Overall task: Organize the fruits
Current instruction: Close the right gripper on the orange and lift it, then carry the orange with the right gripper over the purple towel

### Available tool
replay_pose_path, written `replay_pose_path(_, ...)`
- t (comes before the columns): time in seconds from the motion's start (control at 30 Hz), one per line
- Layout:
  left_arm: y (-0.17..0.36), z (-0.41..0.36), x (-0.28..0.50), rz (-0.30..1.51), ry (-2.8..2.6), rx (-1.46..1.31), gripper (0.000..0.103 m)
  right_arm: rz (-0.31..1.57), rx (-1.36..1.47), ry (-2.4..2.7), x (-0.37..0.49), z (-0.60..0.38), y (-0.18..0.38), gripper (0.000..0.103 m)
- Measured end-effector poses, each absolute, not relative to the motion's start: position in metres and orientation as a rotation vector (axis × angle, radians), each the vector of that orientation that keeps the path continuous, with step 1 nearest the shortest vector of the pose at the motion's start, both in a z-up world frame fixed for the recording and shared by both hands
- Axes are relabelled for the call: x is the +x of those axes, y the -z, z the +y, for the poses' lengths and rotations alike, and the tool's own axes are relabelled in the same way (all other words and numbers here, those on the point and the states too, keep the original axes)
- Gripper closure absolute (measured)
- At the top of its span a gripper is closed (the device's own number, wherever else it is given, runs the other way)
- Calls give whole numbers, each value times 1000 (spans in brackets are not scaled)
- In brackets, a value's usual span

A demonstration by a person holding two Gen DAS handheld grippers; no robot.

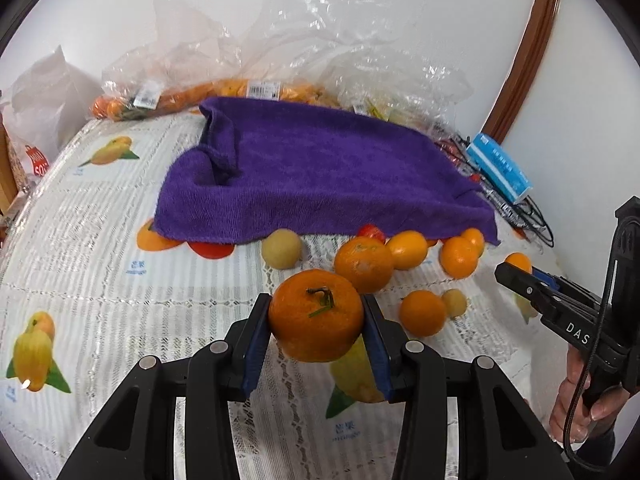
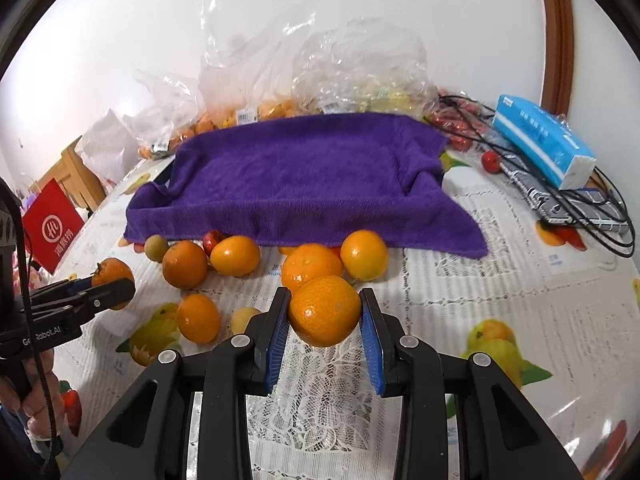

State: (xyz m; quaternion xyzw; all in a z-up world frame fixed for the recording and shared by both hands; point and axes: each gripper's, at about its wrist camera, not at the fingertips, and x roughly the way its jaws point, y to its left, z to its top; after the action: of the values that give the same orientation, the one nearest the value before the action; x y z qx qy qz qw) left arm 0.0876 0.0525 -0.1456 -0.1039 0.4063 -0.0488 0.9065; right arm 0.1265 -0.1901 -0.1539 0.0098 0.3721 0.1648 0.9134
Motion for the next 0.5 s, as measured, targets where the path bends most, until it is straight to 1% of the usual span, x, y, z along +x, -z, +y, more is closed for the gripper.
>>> replay_pose_path(0.23,113,58,94,787,71,-221,61,704,20,-326,123,-192,119,69)
replay_pose_path(0.5,65,68,118,688,21,-196,61,636,1,-308,142,-185,76,69)
